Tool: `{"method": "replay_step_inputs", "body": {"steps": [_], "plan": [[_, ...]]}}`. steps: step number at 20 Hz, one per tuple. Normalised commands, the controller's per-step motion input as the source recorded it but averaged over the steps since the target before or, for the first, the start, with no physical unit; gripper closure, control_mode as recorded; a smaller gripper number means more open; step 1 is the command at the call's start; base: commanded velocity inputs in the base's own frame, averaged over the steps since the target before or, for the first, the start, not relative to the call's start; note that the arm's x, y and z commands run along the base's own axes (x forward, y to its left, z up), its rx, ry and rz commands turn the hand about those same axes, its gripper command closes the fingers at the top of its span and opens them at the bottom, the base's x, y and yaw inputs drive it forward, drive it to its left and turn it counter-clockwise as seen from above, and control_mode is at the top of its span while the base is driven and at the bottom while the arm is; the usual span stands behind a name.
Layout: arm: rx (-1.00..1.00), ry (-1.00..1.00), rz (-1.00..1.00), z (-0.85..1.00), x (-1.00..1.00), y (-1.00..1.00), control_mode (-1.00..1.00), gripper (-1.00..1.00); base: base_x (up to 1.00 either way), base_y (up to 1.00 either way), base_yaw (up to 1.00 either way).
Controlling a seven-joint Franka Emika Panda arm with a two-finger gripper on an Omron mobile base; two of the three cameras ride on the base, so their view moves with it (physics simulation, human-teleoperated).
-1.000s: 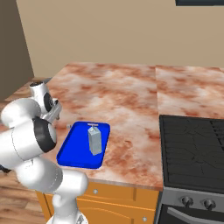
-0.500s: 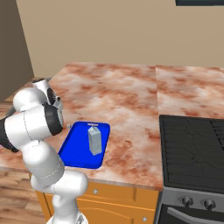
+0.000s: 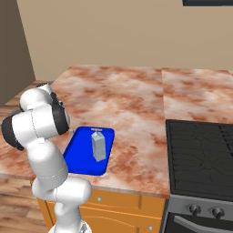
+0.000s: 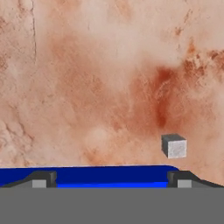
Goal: Take out the milk from the fridge and place it on the tray on the counter. Then take the sugar cube near the tray and place it in the tray.
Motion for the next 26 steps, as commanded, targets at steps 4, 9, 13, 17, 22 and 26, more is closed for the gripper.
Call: {"method": "replay_step_inputs", "body": {"steps": [4, 9, 13, 17, 22, 26], "plan": [[0.0, 0.0, 0.13, -0.14, 0.01, -0.01, -1.0, -1.0, 0.0, 0.0, 0.0], [0.0, 0.0, 0.1, -0.1, 0.1, -0.04, -1.0, -1.0, 0.0, 0.0, 0.0], [0.0, -0.02, 0.04, -0.09, 0.11, -0.03, -1.0, -1.0, 0.0, 0.0, 0.0], [0.0, -0.01, 0.03, -0.11, 0.03, -0.04, -1.0, -1.0, 0.0, 0.0, 0.0], [-0.01, -0.01, 0.01, -0.13, 0.05, -0.02, -1.0, -1.0, 0.0, 0.0, 0.0], [-0.04, -0.05, 0.0, -0.07, 0.0, 0.0, -1.0, -1.0, 0.0, 0.0, 0.0]]}}
